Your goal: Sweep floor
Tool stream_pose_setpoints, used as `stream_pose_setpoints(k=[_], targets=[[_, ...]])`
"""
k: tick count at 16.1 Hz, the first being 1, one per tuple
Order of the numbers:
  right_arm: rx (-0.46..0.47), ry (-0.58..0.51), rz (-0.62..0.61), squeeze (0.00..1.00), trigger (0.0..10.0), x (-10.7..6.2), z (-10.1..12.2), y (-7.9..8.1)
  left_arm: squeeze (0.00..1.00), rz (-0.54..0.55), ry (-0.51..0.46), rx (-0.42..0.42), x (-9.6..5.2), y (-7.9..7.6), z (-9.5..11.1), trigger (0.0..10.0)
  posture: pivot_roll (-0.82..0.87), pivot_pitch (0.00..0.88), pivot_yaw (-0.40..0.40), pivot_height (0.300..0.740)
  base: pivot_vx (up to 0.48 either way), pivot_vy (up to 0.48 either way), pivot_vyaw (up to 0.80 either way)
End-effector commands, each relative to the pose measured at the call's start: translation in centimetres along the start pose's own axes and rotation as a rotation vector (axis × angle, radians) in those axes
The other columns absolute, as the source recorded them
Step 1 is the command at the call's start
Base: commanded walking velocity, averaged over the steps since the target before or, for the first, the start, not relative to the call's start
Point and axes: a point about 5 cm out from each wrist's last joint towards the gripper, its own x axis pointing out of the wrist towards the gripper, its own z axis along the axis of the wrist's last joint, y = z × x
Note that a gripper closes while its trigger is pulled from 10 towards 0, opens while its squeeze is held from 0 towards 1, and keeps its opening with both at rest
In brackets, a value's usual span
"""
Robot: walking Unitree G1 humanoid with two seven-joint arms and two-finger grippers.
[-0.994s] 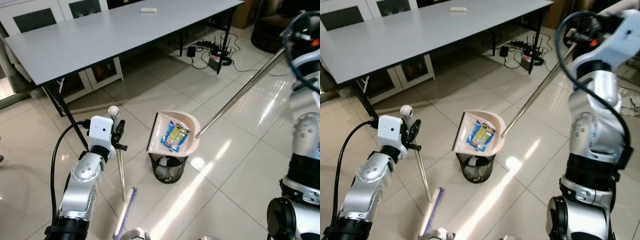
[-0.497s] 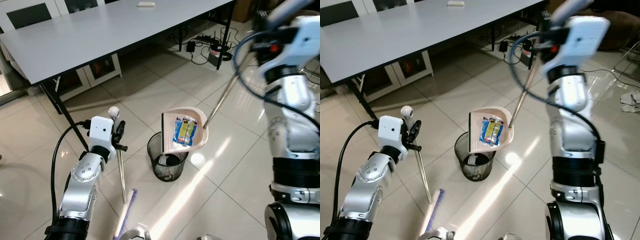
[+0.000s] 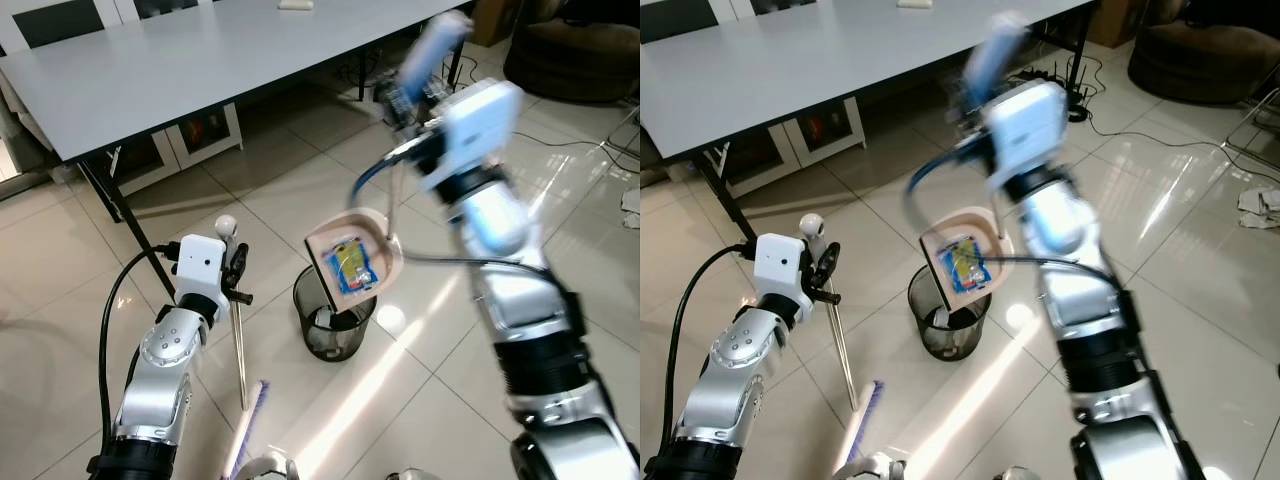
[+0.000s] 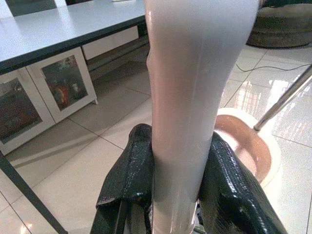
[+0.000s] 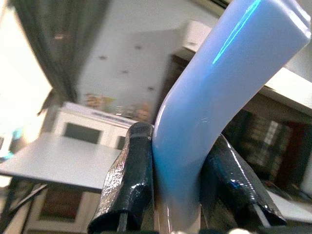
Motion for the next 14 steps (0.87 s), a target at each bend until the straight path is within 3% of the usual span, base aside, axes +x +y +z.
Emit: stream_pose_setpoints(k=[1, 2, 5, 6, 8, 12, 14], targets=[[-0.063, -0.059, 0.073, 0.0, 10.0, 0.2, 0.7, 1.2, 0.0, 0.006, -0.041, 0.031, 0.2, 0.2, 1.0, 10.0, 0.02, 0.063, 0.036, 0.74, 0.0, 0.0, 0.0], [-0.122, -0.069, 0.137, 0.0, 10.0, 0.2, 0.6, 2.3, 0.0, 0.009, -0.044, 0.028, 0.3, 0.1, 1.1, 10.0, 0.02, 0.051, 0.033, 0.74, 0.0, 0.0, 0.0], [-0.185, -0.08, 0.203, 0.0, 10.0, 0.3, 0.5, 3.2, 0.0, 0.015, -0.054, 0.028, 0.5, 0.1, 1.3, 10.0, 0.02, 0.046, 0.031, 0.74, 0.0, 0.0, 0.0], [-0.281, -0.051, 0.232, 0.0, 10.0, 0.3, 0.1, 3.3, 0.0, 0.017, -0.051, 0.032, 0.5, 0.2, 1.2, 10.0, 0.02, 0.043, 0.033, 0.74, 0.0, 0.0, 0.0], [-0.328, -0.057, 0.203, 0.0, 10.0, 0.5, 0.1, 2.8, 0.0, 0.018, -0.049, 0.037, 0.5, 0.3, 1.2, 10.0, 0.02, 0.031, 0.038, 0.74, 0.0, 0.0, 0.0], [-0.346, -0.197, -0.118, 0.0, 10.0, 1.6, 3.9, -3.1, 0.0, -0.007, -0.049, 0.031, 0.8, 0.4, 1.2, 10.0, 0.01, 0.006, 0.053, 0.74, 0.0, 0.0, 0.0], [-0.427, -0.113, -0.229, 0.0, 10.0, 0.4, 3.9, -6.6, 0.0, -0.018, -0.044, 0.012, 0.7, 0.2, 0.9, 10.0, -0.01, 0.0, 0.054, 0.74, 0.0, 0.0, 0.0]])
